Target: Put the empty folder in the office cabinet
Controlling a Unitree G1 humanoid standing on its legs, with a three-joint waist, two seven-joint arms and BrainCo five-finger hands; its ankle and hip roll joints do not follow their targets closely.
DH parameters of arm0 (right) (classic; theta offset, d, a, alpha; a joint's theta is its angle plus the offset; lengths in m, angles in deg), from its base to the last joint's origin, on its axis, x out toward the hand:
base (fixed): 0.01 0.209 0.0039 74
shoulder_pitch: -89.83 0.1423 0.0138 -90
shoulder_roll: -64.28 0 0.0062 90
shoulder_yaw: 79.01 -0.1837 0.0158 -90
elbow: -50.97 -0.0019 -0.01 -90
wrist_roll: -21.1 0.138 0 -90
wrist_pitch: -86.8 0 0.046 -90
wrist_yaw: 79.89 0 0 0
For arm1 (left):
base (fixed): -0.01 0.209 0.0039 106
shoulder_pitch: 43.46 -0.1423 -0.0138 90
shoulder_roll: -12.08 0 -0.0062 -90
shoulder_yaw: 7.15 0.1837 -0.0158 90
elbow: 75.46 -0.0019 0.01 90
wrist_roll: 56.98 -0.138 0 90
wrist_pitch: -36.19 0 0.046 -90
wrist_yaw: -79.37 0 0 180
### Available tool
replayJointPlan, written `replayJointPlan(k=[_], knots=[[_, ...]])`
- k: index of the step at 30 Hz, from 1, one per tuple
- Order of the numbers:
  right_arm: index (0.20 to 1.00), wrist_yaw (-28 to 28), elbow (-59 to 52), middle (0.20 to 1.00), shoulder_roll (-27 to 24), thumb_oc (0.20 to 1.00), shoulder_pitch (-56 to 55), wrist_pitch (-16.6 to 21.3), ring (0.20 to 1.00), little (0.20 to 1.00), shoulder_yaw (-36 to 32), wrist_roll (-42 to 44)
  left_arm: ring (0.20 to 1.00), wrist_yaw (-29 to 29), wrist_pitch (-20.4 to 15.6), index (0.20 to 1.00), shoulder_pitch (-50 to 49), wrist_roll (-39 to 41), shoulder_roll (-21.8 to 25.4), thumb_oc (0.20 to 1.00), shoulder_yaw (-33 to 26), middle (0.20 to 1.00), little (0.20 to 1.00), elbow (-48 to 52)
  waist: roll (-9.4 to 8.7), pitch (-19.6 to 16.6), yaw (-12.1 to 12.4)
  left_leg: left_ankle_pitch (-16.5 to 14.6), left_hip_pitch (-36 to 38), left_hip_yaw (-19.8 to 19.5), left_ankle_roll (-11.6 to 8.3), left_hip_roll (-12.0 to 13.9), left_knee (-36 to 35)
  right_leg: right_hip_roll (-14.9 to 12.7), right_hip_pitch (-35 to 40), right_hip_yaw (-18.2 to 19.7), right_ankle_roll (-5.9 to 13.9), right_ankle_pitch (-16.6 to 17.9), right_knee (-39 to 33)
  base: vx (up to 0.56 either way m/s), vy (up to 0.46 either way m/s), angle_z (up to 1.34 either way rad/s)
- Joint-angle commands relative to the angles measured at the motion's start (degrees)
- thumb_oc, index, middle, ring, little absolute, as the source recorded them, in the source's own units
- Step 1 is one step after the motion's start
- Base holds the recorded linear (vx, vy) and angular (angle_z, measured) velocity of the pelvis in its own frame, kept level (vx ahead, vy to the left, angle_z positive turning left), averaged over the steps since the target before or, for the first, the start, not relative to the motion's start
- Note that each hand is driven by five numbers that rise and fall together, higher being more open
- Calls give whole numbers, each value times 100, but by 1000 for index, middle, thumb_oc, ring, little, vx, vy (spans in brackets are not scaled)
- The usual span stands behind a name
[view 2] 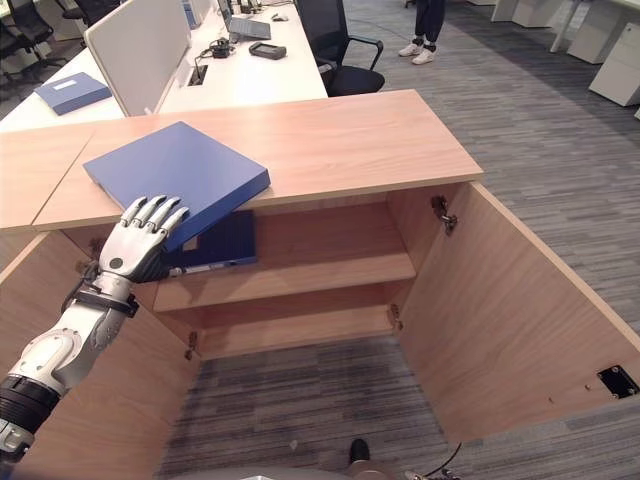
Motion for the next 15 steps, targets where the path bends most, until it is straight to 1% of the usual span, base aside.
replayJointPlan(k=[1, 15], knots=[[1000, -54, 246, 1000, -28, 1000, 295, 67, 1000, 1000, -91, 174, 1000, -243, 139, 1000, 917, -147, 233, 1000, -123, 1000, 1000, -224, -198, 104, -44, -428, 65, -54, -161, 2, 70, -508, 655, -17, 712, -783, 60, 0, 0, 0], [1000, -55, 207, 1000, -46, 1000, 299, 63, 1000, 1000, -78, 195, 1000, -303, 315, 1000, 1196, -112, 69, 1000, -46, 1000, 1000, -548, -214, 90, -81, -429, 43, -17, -162, 5, 70, -508, 621, 14, 712, -787, 57, 0, 0, 0]])
